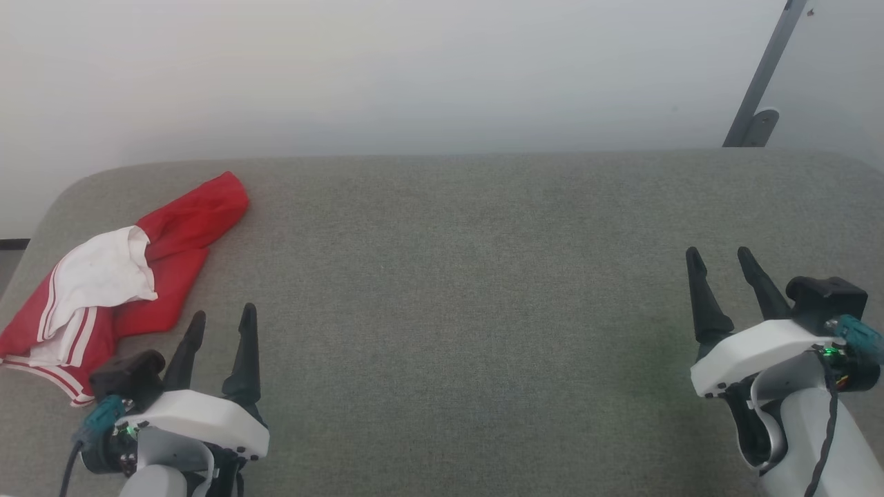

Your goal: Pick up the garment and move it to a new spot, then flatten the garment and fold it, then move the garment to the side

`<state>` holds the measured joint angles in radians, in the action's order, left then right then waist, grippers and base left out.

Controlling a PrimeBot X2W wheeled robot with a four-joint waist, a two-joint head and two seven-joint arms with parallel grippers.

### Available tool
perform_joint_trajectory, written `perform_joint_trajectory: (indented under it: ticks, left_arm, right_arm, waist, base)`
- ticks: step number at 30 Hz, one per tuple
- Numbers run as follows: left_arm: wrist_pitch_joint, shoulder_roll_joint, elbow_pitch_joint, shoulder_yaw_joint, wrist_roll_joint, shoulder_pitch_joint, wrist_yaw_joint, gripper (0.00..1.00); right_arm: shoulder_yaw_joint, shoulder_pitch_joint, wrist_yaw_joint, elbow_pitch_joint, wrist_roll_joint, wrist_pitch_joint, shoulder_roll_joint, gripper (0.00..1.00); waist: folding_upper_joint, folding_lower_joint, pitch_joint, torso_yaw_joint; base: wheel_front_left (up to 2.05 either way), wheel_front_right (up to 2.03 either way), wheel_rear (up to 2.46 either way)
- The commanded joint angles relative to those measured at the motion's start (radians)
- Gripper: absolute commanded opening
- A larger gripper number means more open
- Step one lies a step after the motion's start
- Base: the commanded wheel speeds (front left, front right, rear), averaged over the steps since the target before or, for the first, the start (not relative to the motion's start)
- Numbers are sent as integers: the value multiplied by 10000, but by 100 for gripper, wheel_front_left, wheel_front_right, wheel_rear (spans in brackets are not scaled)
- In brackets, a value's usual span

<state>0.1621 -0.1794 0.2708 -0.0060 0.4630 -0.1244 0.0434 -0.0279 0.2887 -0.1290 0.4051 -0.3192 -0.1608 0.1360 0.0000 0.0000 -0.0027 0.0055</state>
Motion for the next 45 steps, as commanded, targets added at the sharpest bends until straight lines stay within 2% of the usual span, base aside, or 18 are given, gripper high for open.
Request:
perform_joint_trajectory:
  ticks: [1,38,45]
  left_arm:
    - [110,-65,-41,51,-332,-192,48,100]
    - [896,111,485,486,-3377,-268,556,100]
    - [1012,209,695,564,-3757,-383,649,100]
  right_arm:
    - [-1,139,-24,-36,276,-120,74,100]
    - [-262,208,-19,191,2530,-903,117,100]
    - [-415,162,-20,147,2872,-1023,68,100]
  waist:
    - [0,0,-1,0]
    - [0,0,-84,-4]
    - [0,0,-78,222]
  base:
    - [0,0,0]
    - [0,0,0]
    - [0,0,0]
